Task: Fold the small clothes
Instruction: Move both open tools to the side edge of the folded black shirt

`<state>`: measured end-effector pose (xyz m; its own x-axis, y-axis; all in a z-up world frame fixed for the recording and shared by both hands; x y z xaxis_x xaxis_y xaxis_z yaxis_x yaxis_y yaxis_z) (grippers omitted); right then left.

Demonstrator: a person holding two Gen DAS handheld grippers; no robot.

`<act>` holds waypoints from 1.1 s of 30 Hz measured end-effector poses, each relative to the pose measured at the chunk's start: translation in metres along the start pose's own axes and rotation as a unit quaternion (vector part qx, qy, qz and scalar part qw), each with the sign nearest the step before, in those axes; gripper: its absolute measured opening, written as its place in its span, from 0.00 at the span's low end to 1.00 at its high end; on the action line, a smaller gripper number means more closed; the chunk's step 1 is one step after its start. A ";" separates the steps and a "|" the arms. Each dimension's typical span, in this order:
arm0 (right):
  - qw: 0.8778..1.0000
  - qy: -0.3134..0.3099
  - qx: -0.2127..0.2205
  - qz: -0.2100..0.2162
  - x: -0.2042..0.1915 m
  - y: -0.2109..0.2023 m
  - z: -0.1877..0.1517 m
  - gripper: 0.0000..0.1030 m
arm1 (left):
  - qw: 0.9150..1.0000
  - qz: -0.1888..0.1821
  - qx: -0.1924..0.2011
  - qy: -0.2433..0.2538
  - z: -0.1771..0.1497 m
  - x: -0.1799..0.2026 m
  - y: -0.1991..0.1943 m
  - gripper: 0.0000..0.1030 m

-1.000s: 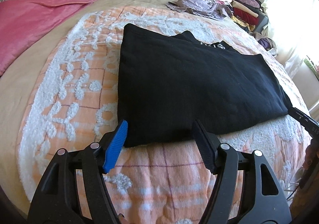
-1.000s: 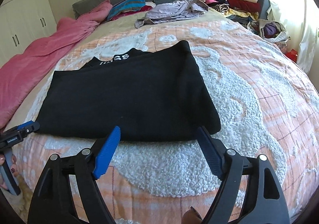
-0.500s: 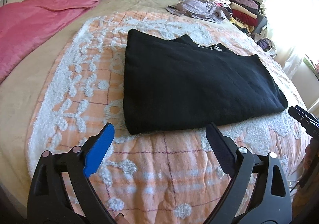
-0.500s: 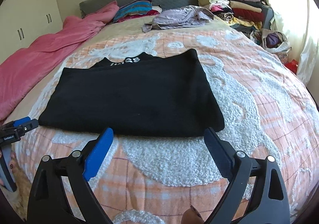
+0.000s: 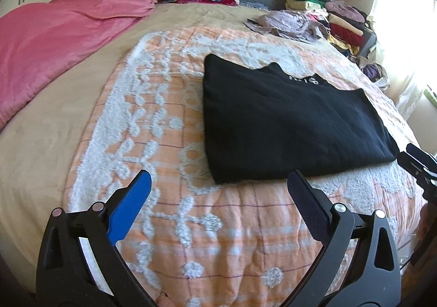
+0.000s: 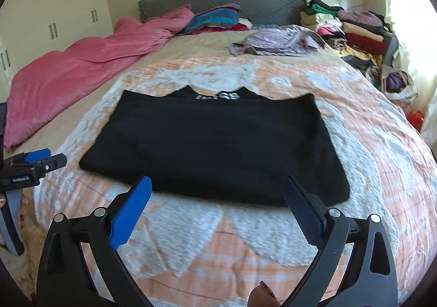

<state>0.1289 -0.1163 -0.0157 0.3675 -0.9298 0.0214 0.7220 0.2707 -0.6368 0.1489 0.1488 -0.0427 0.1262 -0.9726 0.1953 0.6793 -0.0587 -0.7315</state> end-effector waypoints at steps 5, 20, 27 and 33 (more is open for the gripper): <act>1.000 -0.023 0.004 0.016 -0.023 0.001 0.008 0.94 | 1.000 0.008 0.004 -0.014 0.005 -0.016 -0.004 0.91; 0.994 -0.095 0.006 0.061 -0.091 0.019 0.027 0.94 | 0.997 0.055 0.026 -0.041 0.027 -0.059 -0.011 0.91; 0.989 -0.124 0.004 0.077 -0.118 0.034 0.034 0.94 | 0.996 0.069 0.022 -0.052 0.038 -0.074 -0.005 0.91; 0.986 -0.143 -0.007 0.088 -0.135 0.051 0.036 0.95 | 0.996 0.075 0.018 -0.046 0.050 -0.074 0.004 0.91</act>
Point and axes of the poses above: each gripper's, at about its wrist camera, not at the fingertips, and y roughly the way its jaws point, x to its right, z to its top, the point moved 4 cm from there along y, roughly the way its jaws point, and after that the axes turned 8 degrees about -y, right-handed, at the moved point
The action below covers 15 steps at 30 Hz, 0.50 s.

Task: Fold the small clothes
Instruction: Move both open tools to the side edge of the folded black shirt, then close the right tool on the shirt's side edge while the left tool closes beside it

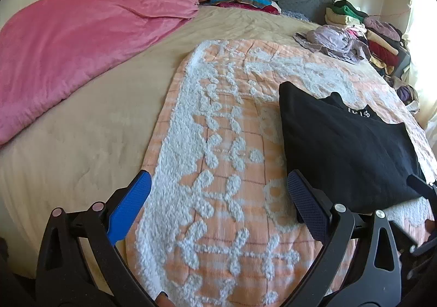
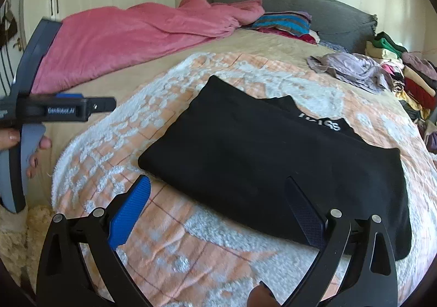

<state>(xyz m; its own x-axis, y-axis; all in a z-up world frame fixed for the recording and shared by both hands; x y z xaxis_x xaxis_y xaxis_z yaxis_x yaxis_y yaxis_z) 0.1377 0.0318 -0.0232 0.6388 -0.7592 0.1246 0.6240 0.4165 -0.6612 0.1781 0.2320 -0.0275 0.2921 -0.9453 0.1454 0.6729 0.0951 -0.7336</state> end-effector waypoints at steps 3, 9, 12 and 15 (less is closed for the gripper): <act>1.000 -0.008 -0.007 0.005 -0.006 0.011 0.000 0.95 | 1.000 0.000 -0.002 0.005 0.005 0.004 0.004 0.91; 0.999 -0.036 -0.026 0.007 -0.017 0.031 -0.007 0.95 | 1.000 -0.001 -0.007 0.011 0.015 0.015 0.019 0.91; 0.998 -0.051 -0.038 0.001 -0.022 0.042 -0.013 0.95 | 1.000 -0.002 -0.015 0.017 0.018 0.022 0.026 0.91; 0.997 -0.067 -0.047 -0.009 -0.024 0.051 -0.018 0.95 | 0.999 0.000 -0.019 0.025 0.020 0.028 0.032 0.91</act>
Point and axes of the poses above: each gripper's, at about its wrist camera, not at the fingertips, and y roughly the way its jaws point, x to its right, z to its top, the point moved 4 cm from there along y, roughly the way its jaws point, and after that the axes turned 8 degrees about -y, right-handed, at the moved point
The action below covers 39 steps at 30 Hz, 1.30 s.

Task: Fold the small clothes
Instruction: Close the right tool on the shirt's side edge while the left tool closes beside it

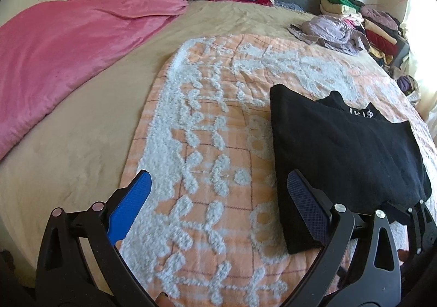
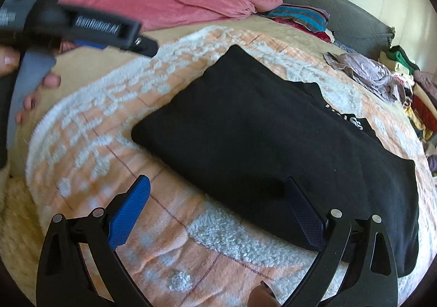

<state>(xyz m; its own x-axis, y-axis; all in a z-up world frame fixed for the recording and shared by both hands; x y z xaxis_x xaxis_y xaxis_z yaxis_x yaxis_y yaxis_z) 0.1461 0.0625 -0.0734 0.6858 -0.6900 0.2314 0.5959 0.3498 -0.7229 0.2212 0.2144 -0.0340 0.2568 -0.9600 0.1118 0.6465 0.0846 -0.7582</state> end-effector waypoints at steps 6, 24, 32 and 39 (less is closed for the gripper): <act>1.000 -0.026 -0.007 -0.013 -0.003 0.013 -0.001 0.95 | 1.000 0.001 -0.011 0.013 0.005 0.012 0.015 0.91; 0.988 -0.112 0.004 -0.102 -0.004 0.050 0.036 0.94 | 0.999 -0.015 -0.048 0.003 0.028 0.023 0.052 0.91; 0.989 -0.096 0.066 -0.091 0.004 0.028 0.043 0.38 | 0.998 -0.022 -0.058 0.001 0.033 0.030 0.060 0.91; 0.992 -0.066 0.092 -0.061 0.013 0.012 0.040 0.11 | 0.994 -0.067 -0.082 -0.021 0.042 0.046 0.068 0.91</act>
Point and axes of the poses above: each gripper's, at about its wrist camera, not at the fingertips, and y roughly the way its jaws point, x to its right, z to its top, the point moved 4 cm from there along y, roughly the way its jaws point, and after that the axes turned 8 degrees about -y, right-handed, at the moved point
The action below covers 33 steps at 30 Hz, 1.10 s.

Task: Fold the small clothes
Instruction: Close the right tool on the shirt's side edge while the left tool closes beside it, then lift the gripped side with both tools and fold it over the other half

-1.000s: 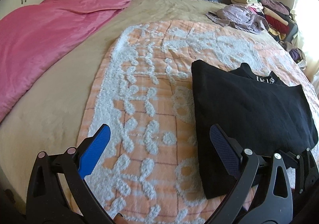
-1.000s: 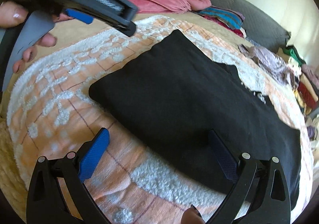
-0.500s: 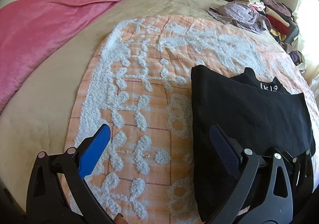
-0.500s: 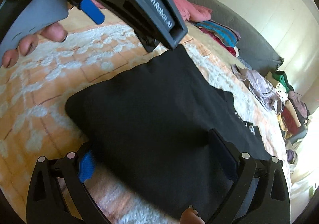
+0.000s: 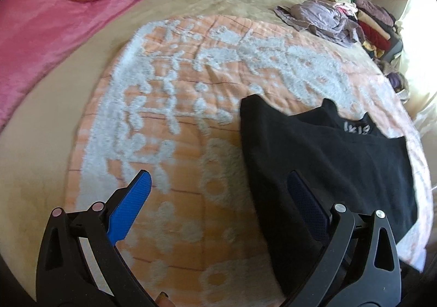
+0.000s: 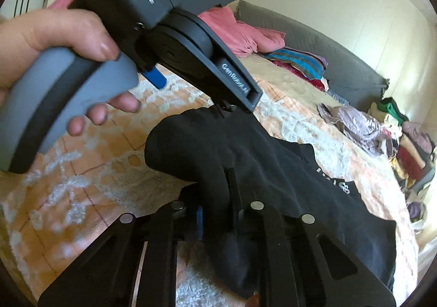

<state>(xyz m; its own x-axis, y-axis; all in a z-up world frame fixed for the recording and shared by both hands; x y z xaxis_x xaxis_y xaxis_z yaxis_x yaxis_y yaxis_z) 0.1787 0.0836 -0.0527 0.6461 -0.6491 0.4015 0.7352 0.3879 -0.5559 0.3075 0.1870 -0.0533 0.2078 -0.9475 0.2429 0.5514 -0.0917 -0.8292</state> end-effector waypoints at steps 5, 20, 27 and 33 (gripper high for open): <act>1.000 0.022 0.017 0.002 0.011 -0.013 0.000 0.08 | 0.998 -0.041 -0.036 -0.018 0.003 0.018 0.012 0.91; 0.993 0.098 0.066 -0.011 0.050 -0.059 -0.009 0.07 | 0.994 -0.103 -0.039 -0.004 0.000 0.080 -0.003 0.23; 0.987 0.131 0.092 -0.028 0.071 -0.084 -0.018 0.07 | 0.995 -0.099 -0.007 0.027 0.003 0.113 -0.030 0.18; 0.980 0.160 0.109 -0.043 0.092 -0.108 -0.028 0.07 | 0.994 -0.102 0.015 0.047 0.003 0.141 -0.047 0.18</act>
<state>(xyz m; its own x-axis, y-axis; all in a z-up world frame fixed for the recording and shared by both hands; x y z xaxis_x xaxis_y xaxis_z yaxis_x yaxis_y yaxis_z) 0.1526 -0.0363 0.0243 0.5090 -0.8434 0.1721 0.8326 0.4317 -0.3471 0.3131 0.0584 0.0218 0.0132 -0.9346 0.3553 0.5979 -0.2774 -0.7520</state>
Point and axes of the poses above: each gripper's, at about its wrist camera, not at the fingertips, and y roughly the way its jaws point, x to its right, z to its top, the point moved 4 cm from there along y, roughly the way its jaws point, and after that the axes turned 8 degrees about -y, right-handed, at the moved point
